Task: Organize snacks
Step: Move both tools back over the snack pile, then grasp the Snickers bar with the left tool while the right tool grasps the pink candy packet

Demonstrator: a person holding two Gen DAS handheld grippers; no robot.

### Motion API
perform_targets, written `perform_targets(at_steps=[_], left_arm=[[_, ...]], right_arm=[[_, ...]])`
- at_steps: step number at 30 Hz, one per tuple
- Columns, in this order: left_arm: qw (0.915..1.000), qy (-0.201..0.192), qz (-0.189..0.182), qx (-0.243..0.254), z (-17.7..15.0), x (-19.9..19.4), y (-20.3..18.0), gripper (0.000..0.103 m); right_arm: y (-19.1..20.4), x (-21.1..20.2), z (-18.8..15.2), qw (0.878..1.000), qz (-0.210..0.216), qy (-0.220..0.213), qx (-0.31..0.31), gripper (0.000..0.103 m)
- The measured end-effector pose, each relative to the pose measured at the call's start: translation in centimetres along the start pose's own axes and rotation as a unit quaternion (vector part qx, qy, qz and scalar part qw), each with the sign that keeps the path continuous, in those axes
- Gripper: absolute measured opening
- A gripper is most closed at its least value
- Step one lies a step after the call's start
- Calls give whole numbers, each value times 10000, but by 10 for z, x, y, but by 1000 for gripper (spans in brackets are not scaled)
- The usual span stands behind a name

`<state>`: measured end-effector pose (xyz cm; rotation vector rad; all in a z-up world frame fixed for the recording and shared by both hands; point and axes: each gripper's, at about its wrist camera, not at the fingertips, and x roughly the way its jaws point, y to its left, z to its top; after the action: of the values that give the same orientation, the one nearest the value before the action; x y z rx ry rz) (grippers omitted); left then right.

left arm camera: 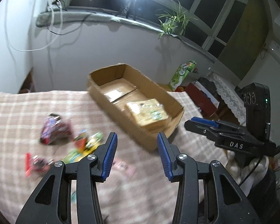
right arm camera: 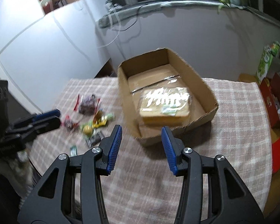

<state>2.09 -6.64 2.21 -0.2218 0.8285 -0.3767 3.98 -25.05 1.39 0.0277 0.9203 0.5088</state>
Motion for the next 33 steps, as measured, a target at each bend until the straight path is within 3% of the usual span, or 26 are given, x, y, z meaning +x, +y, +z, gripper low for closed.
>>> perform_targets(at_steps=[1,4,12,17,25,33], left_arm=[[10000,-12,76,15,-7,-7,4,44],[9996,0,266,-12,-27,-24,18,44],[9965,397,739,55,-93,-47,40,44],[9929,650,954,300,-121,-40,35,44],[9919,820,905,341,-137,-22,36,44],[9900,1065,859,346,-142,-5,43,44]], right_arm=[[4,1,-3,10000,-7,38,-71,47],[18,3,-14,9995,21,163,-272,66],[47,22,-33,9968,69,484,-629,66],[77,47,-47,9869,-215,776,-1398,66],[90,85,-47,9752,-246,1149,-1875,66],[85,110,-34,9717,-164,1365,-1923,66]])
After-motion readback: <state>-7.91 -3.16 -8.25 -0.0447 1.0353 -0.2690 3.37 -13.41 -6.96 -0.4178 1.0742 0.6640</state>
